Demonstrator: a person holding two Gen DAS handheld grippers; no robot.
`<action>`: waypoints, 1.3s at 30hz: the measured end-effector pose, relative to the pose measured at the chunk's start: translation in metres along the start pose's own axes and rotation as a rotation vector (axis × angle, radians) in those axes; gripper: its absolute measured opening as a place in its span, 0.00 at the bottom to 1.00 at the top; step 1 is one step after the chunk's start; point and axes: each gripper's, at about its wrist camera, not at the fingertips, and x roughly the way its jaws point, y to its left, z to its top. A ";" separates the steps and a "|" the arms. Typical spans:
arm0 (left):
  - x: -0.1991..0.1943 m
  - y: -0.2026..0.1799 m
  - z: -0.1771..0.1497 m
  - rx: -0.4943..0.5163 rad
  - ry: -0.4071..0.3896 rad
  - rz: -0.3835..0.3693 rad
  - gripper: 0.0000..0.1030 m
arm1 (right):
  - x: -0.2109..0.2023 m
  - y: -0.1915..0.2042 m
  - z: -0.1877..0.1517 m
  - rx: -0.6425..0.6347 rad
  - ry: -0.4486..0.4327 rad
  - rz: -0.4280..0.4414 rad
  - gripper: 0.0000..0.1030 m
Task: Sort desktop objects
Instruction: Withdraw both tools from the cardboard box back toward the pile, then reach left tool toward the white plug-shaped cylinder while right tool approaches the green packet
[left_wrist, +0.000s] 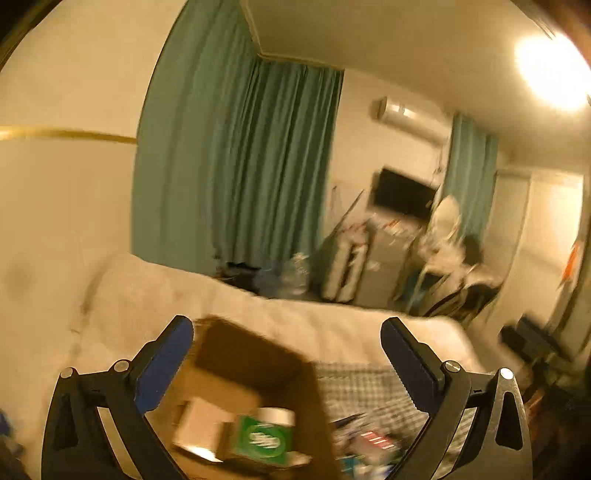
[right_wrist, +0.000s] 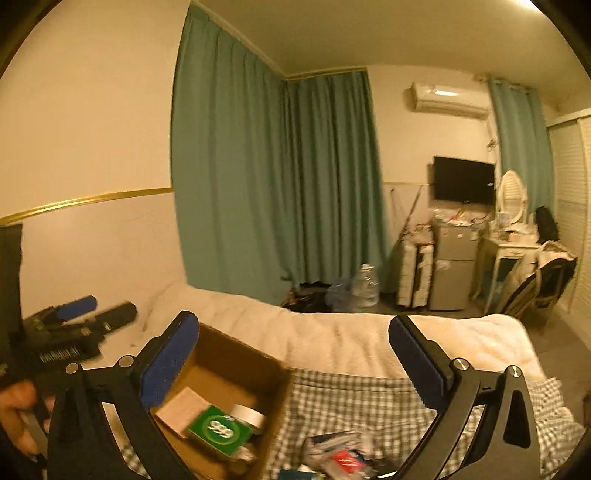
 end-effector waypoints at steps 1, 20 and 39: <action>0.000 -0.002 -0.001 -0.020 0.000 -0.006 1.00 | -0.004 -0.005 -0.004 0.007 0.009 -0.010 1.00; 0.021 -0.040 -0.078 -0.043 0.113 0.082 1.00 | -0.051 -0.081 -0.065 0.061 0.027 -0.086 1.00; 0.043 -0.082 -0.207 0.161 0.270 0.034 1.00 | 0.028 -0.110 -0.167 -0.027 0.373 -0.157 1.00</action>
